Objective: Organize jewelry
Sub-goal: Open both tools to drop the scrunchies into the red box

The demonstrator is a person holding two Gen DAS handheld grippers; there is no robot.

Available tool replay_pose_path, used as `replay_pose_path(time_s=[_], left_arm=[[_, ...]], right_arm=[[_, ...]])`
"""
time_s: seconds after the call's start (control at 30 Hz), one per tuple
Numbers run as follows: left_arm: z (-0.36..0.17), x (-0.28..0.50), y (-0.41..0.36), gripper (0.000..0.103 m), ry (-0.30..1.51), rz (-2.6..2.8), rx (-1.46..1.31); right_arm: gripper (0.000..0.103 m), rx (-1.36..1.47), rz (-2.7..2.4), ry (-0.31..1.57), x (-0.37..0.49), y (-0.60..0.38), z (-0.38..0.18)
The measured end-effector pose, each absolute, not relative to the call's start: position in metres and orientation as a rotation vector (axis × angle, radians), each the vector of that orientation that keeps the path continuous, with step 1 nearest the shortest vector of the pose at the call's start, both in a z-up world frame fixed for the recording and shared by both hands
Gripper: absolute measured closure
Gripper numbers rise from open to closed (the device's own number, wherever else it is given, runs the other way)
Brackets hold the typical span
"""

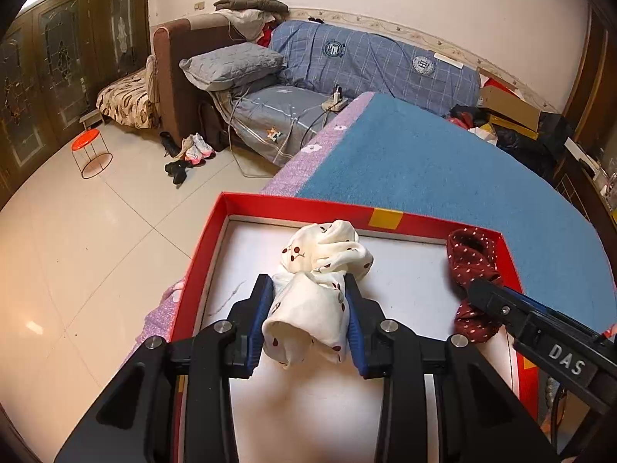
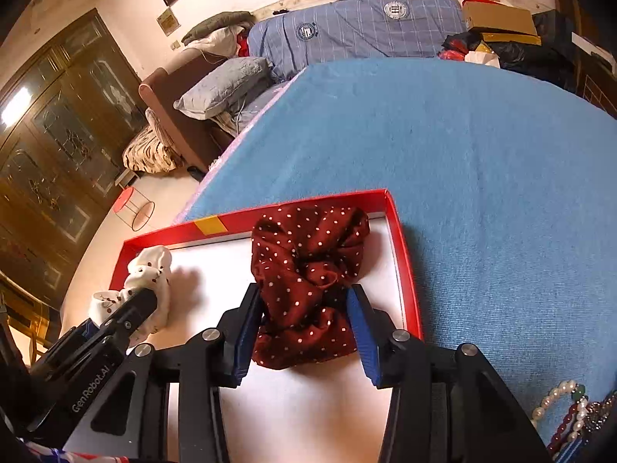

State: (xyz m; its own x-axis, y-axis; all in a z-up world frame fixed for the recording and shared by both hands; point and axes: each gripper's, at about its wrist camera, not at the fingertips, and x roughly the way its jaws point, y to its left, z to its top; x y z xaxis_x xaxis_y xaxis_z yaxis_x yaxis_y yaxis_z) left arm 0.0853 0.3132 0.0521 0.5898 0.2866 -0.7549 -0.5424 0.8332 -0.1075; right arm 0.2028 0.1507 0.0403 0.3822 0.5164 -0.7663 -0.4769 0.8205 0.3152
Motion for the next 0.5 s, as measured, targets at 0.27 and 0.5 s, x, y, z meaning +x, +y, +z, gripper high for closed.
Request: replay_pose_path(time_s=[0.27,0.5], left_arm=[[0.068,0.076,0.305,0.061,0.728,0.483,-0.335],[0.092,0.059,0.283,0.061,0.617,0.411,-0.291]], right_arm=[[0.054,0.095,0.68,0.967,0.183,0.141,0.057],[0.054,0.202,0.765,0.861,0.13,0.066,0.1]])
